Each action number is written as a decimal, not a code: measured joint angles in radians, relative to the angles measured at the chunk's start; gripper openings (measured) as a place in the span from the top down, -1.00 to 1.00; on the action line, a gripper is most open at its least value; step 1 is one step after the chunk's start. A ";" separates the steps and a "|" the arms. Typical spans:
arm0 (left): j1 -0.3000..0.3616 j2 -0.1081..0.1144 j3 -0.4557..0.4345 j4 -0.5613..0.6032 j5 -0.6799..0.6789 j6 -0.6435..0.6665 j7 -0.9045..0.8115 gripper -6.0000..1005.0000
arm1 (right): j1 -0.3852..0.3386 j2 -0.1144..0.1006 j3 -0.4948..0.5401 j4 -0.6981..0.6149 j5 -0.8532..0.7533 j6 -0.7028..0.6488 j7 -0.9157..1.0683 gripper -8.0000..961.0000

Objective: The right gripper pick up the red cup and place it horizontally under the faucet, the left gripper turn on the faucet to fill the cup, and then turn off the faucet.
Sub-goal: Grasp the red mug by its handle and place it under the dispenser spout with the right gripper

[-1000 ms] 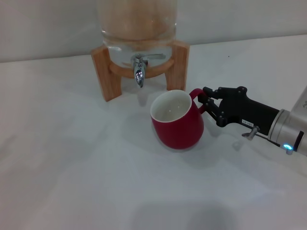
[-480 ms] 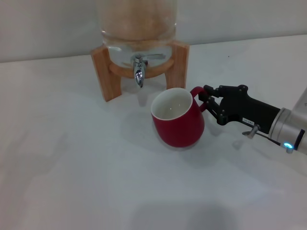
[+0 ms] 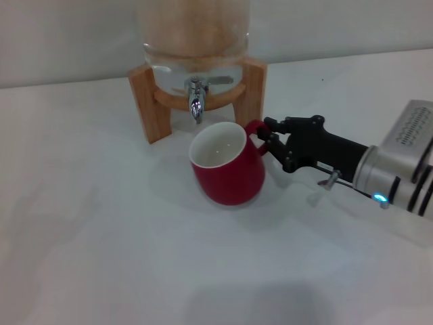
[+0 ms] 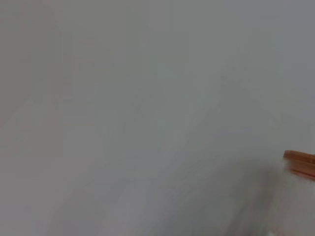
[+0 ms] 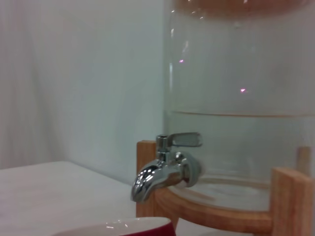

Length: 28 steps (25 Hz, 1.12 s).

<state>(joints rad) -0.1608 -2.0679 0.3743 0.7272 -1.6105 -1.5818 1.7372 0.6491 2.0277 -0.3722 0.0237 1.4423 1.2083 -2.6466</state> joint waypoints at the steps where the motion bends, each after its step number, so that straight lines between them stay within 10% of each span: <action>1: -0.001 0.000 0.000 -0.001 0.000 0.000 -0.001 -0.77 | 0.005 0.000 0.000 0.004 0.000 -0.004 -0.002 0.68; 28: -0.005 -0.005 0.000 0.003 -0.020 -0.043 -0.010 -0.76 | 0.052 0.000 0.126 0.091 0.012 -0.134 -0.124 0.68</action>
<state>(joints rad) -0.1656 -2.0725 0.3743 0.7304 -1.6305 -1.6247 1.7273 0.7014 2.0279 -0.2461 0.1144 1.4543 1.0739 -2.7707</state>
